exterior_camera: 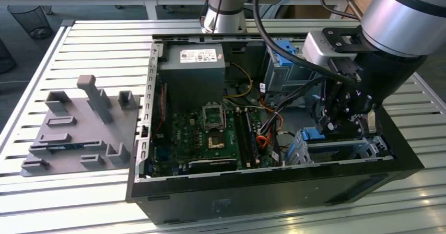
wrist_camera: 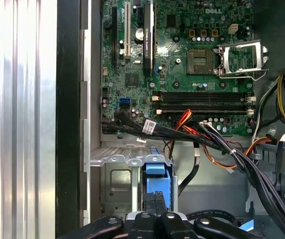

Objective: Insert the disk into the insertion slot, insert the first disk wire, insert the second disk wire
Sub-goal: 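Insert the first disk wire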

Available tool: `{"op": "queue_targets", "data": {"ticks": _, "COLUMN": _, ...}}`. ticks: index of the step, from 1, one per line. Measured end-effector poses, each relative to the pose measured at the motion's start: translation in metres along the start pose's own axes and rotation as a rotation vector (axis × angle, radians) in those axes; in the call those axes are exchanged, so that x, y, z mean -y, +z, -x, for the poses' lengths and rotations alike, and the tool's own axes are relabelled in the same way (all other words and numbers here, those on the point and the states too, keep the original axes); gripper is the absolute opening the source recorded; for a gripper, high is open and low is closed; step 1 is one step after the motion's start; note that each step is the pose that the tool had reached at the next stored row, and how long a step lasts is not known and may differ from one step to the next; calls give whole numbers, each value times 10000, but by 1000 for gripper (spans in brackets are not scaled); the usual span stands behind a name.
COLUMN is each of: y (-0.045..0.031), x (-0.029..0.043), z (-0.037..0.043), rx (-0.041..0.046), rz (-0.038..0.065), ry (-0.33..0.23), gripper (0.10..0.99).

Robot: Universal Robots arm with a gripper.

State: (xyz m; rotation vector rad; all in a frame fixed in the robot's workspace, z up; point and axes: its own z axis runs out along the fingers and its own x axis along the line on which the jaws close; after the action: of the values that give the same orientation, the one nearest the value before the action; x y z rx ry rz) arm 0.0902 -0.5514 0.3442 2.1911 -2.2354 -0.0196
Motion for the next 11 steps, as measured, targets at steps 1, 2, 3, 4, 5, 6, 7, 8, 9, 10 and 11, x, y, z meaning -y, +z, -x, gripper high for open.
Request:
{"op": "queue_targets", "data": {"ticks": 1, "y": 1, "x": 3, "z": 0, "rx": 0, "rz": 0, "ry": 0, "gripper": 106}}
{"op": "queue_targets", "data": {"ticks": 2, "y": 2, "x": 8, "z": 0, "rx": 2, "rz": 0, "ry": -1, "gripper": 106}}
{"op": "queue_targets", "data": {"ticks": 3, "y": 3, "x": 14, "z": 0, "rx": 2, "rz": 0, "ry": -1, "gripper": 106}}
{"op": "queue_targets", "data": {"ticks": 4, "y": 2, "x": 21, "z": 1, "rx": 0, "rz": 0, "ry": 0, "gripper": 106}}
{"op": "queue_targets", "data": {"ticks": 5, "y": 2, "x": 28, "z": 1, "rx": 0, "rz": 0, "ry": 0, "gripper": 106}}
{"op": "queue_targets", "data": {"ticks": 6, "y": 2, "x": 34, "z": 1, "rx": -1, "rz": 0, "ry": 0, "gripper": 106}}
{"op": "queue_targets", "data": {"ticks": 7, "y": 2, "x": 37, "z": 1, "rx": 0, "rz": 0, "ry": 0, "gripper": 106}}
{"op": "queue_targets", "data": {"ticks": 8, "y": 2, "x": 38, "z": 1, "rx": 0, "rz": 0, "ry": 1, "gripper": 106}}
{"op": "queue_targets", "data": {"ticks": 9, "y": 2, "x": 40, "z": 1, "rx": 0, "rz": 0, "ry": 1, "gripper": 106}}
{"op": "queue_targets", "data": {"ticks": 10, "y": 2, "x": 41, "z": 1, "rx": 0, "rz": 0, "ry": 0, "gripper": 106}}
{"op": "queue_targets", "data": {"ticks": 11, "y": 2, "x": 43, "z": 1, "rx": 0, "rz": 0, "ry": 0, "gripper": 106}}
